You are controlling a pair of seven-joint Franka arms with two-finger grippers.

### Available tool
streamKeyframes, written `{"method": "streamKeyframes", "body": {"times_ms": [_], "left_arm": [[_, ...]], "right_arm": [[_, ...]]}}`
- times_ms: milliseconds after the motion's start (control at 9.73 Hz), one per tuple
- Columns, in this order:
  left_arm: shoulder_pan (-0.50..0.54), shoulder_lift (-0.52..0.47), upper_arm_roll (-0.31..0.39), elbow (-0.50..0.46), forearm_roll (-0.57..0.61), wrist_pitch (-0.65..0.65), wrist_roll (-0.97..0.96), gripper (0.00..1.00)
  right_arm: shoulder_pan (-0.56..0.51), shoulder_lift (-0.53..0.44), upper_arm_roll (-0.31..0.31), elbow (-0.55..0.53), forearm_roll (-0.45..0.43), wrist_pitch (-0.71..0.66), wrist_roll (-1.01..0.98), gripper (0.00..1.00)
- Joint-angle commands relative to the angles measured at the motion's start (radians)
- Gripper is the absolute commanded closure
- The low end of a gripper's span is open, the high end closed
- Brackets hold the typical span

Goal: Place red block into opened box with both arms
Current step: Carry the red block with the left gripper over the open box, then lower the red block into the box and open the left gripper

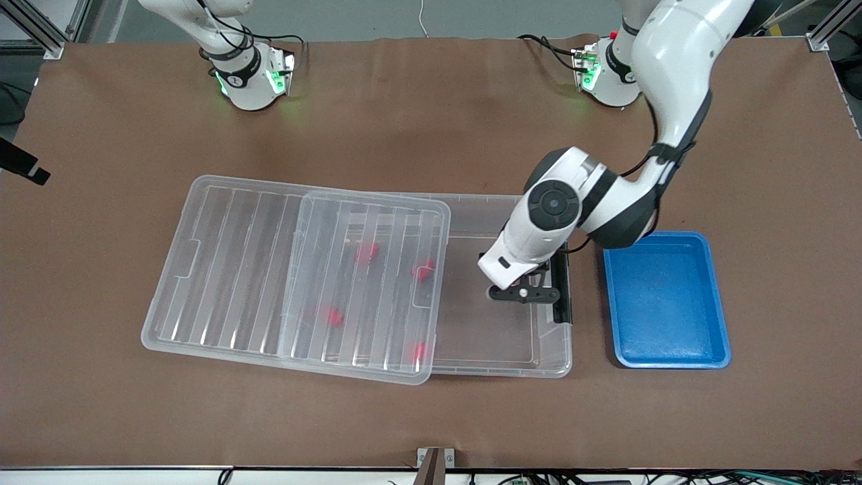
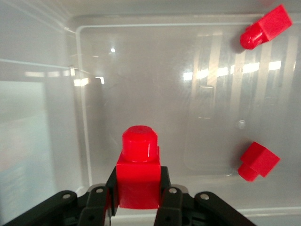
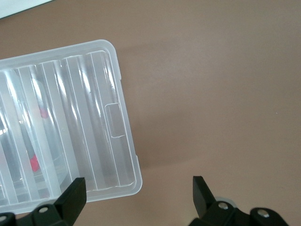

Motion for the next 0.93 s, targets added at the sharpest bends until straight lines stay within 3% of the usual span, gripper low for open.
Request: {"method": "streamKeyframes", "body": {"times_ms": [0, 308, 411, 514, 617, 822], "left_arm": [[-0.010, 0.092, 0.002, 0.002, 0.072, 0.048, -0.010, 1.00], [-0.009, 0.175, 0.002, 0.004, 0.120, 0.122, -0.008, 0.95], [-0.009, 0.186, 0.004, 0.005, 0.121, 0.127, -0.007, 0.74], [-0.004, 0.185, 0.004, 0.005, 0.121, 0.127, -0.007, 0.45], [0.001, 0.177, 0.004, 0.008, 0.123, 0.127, 0.001, 0.00], [0.010, 0.121, 0.002, 0.013, 0.117, 0.114, -0.008, 0.00]], "right_arm": [[-0.001, -0.021, 0.001, -0.027, 0.011, 0.003, -0.027, 0.00], [0.000, -0.020, 0.001, -0.024, 0.011, 0.000, -0.028, 0.00], [-0.001, -0.020, 0.001, -0.024, 0.011, -0.002, -0.028, 0.00], [0.000, -0.020, 0.001, -0.024, 0.011, -0.002, -0.028, 0.00], [0.002, -0.020, 0.002, -0.024, 0.011, 0.000, -0.028, 0.00], [0.002, -0.020, 0.002, -0.024, 0.011, 0.000, -0.028, 0.00]]}}
